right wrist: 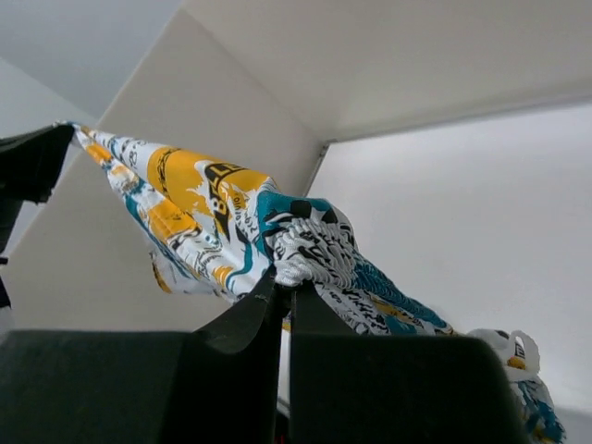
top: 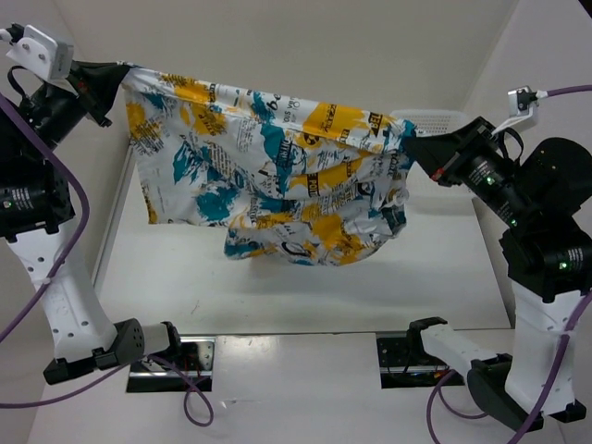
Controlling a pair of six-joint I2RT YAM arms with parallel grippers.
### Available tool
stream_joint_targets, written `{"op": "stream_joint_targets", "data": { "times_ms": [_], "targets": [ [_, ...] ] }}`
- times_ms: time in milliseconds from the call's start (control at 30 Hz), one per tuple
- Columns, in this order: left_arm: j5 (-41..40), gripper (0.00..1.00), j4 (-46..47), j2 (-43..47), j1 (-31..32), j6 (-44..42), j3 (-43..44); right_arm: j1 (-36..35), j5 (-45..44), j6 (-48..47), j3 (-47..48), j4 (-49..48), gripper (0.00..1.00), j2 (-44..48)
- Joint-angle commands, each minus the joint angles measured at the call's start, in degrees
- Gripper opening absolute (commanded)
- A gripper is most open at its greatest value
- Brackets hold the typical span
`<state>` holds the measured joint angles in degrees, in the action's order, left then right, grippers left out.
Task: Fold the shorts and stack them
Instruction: Fold the shorts
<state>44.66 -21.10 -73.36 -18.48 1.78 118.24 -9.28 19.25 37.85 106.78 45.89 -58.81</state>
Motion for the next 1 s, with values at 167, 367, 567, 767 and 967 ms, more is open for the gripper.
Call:
{"op": "stream_joint_targets", "data": {
  "times_ms": [167,367,567,767,967],
  "targets": [
    [-13.9,0.0,-7.1,0.1,1.4,-1.8,11.4,1.2,1.9,-0.6,3.8,15.1,0.0,1.9],
    [-11.1,0.0,-3.9,-5.1,1.4,-1.8,4.0,1.2,1.9,1.2,-4.6,7.0,0.0,-4.7],
    [-8.2,0.0,5.8,-12.1,1.4,-1.8,-9.3,3.1,3.1,2.8,-15.7,-10.9,0.0,-18.5],
    [-5.6,0.0,5.3,-23.0,1.4,-1.8,-6.2,4.6,6.0,1.1,-9.3,-15.7,0.0,-37.9],
    [-4.4,0.0,6.6,-24.3,1.4,-1.8,-7.2,2.2,5.3,-0.1,-6.0,-15.0,0.0,-42.7]
  ]
}}
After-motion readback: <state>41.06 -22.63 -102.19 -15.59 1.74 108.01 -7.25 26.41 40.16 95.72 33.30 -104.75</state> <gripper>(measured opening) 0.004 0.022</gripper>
